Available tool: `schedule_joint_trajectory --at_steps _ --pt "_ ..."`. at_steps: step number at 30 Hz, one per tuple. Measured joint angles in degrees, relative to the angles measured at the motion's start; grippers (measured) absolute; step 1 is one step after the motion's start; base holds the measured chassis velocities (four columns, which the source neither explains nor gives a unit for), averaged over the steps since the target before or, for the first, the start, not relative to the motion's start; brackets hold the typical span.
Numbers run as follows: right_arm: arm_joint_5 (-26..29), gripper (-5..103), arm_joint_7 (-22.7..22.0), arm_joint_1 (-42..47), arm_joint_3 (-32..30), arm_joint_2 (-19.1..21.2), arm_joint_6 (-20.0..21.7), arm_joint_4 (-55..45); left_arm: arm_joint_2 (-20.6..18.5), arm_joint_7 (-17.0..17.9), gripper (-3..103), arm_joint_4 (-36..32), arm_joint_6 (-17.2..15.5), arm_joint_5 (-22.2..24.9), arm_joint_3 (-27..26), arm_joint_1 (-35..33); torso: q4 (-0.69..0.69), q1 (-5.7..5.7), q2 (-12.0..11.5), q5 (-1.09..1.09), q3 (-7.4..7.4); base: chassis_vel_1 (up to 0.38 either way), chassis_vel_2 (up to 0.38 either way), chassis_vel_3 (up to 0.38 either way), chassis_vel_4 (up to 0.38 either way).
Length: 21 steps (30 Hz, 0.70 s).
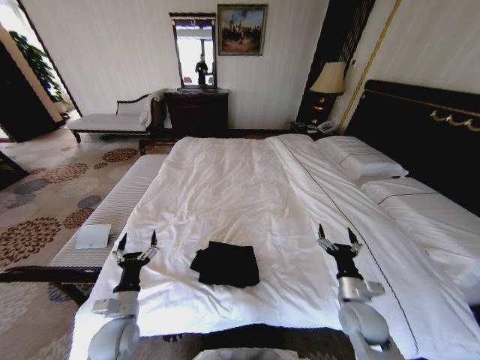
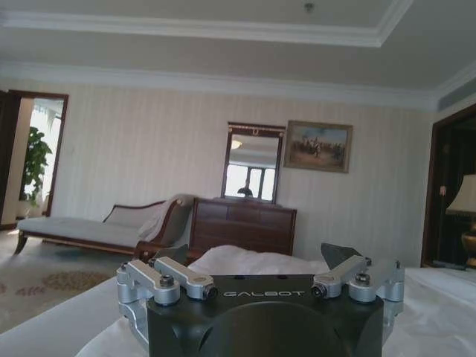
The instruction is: Fold the clothes on the bed.
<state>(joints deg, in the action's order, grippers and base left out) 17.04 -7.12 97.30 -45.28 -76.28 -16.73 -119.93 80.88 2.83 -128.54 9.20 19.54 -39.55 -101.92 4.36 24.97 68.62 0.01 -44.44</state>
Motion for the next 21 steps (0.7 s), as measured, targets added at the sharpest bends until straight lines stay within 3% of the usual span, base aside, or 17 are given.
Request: schedule_joint_trajectory --at_steps 1,2,3,5,6,9,21 --pt "0.0 100 0.0 0.0 0.0 0.0 0.0 0.0 0.0 0.0 100 0.0 0.0 0.0 0.0 0.0 0.0 0.0 0.0 0.0 0.0 0.0 0.0 0.0 0.0" --pt "-0.62 100 -0.62 1.43 -0.6 -0.56 0.46 -1.75 -0.39 1.41 100 -1.76 -2.27 0.13 0.47 -0.78 0.04 0.0 0.0 0.0 0.0 0.0 0.0 0.0 0.0" --pt "-0.74 100 -1.51 3.73 -1.19 -1.19 1.3 -4.71 -1.31 4.09 100 -5.15 -7.37 1.9 1.2 -2.29 0.07 0.0 0.0 -0.01 0.0 0.0 0.0 0.0 0.0" --pt "0.19 100 -1.82 5.89 -1.41 -1.6 2.25 -7.93 -2.21 5.85 100 -8.89 -14.85 6.4 1.31 -4.23 0.07 0.0 0.01 -0.01 0.0 0.0 0.0 0.0 0.0" --pt "0.52 100 -1.82 6.22 -1.41 -1.65 2.46 -8.55 -2.38 6.05 100 -9.55 -16.34 7.42 1.29 -4.56 0.06 0.0 0.0 -0.01 0.0 0.0 0.0 0.0 0.0" --pt "0.94 100 -1.82 6.46 -1.34 -1.67 2.64 -8.97 -2.51 6.2 100 -9.99 -17.59 8.38 1.21 -4.81 0.05 -0.01 0.0 -0.01 0.0 0.0 0.0 0.0 0.0" --pt "1.4 100 -1.75 6.09 -0.8 -1.51 2.67 -8.69 -2.54 6.18 100 -9.71 -17.47 8.53 1.04 -4.66 0.05 0.01 0.0 -0.01 -0.01 0.0 0.0 0.0 0.0"
